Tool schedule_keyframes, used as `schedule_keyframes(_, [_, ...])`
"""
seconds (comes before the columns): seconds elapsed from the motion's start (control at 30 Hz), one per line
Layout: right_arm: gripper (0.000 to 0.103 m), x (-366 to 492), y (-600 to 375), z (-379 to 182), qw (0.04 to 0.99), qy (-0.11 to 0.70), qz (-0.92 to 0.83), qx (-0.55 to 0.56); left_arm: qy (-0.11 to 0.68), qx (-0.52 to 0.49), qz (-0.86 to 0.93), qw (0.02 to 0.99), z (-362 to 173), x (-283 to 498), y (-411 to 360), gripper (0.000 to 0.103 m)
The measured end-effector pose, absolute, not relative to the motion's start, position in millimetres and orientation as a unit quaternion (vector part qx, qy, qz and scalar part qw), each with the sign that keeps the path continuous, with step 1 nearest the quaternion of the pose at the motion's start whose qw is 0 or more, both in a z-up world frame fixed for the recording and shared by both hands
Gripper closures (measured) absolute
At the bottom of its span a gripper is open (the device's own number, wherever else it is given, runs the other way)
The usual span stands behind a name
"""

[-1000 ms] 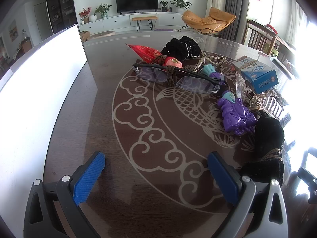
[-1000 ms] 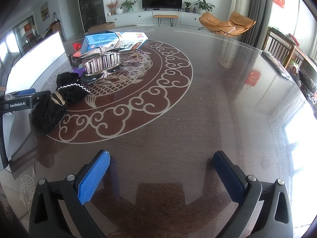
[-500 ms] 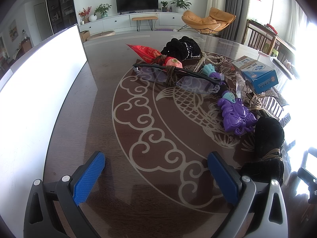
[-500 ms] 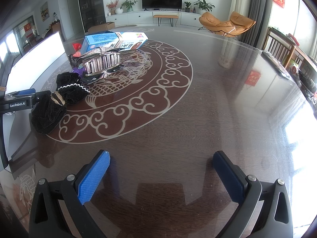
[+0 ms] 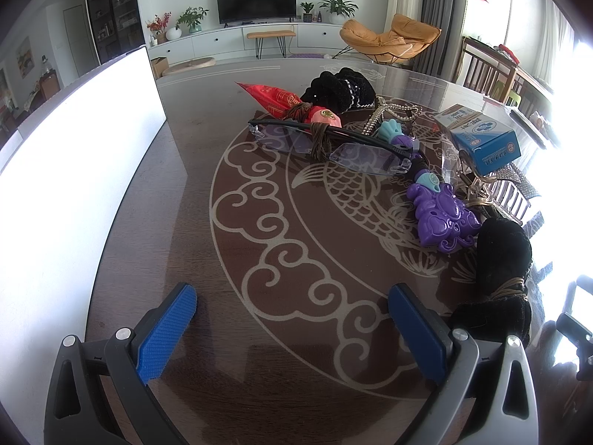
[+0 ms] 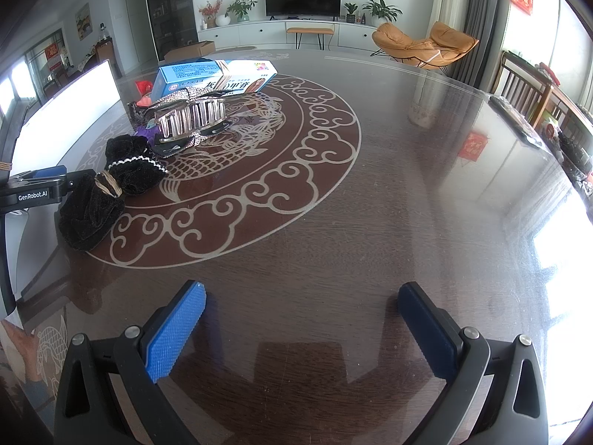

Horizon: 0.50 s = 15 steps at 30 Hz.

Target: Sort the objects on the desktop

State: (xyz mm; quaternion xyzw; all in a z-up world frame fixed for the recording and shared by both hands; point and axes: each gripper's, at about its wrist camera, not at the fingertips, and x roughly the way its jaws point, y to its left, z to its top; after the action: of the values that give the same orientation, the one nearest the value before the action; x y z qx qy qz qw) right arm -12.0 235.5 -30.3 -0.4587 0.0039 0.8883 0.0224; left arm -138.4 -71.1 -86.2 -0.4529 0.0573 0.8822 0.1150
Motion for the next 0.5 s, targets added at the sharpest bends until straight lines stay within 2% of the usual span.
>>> schedule_keyframes(0.5, [0.000,-12.2,235.4,-30.5,0.023,0.004,0.888,-0.459,0.058,-0.453,0.882,0.115,-86.5,-138.4,-71.4,0.000])
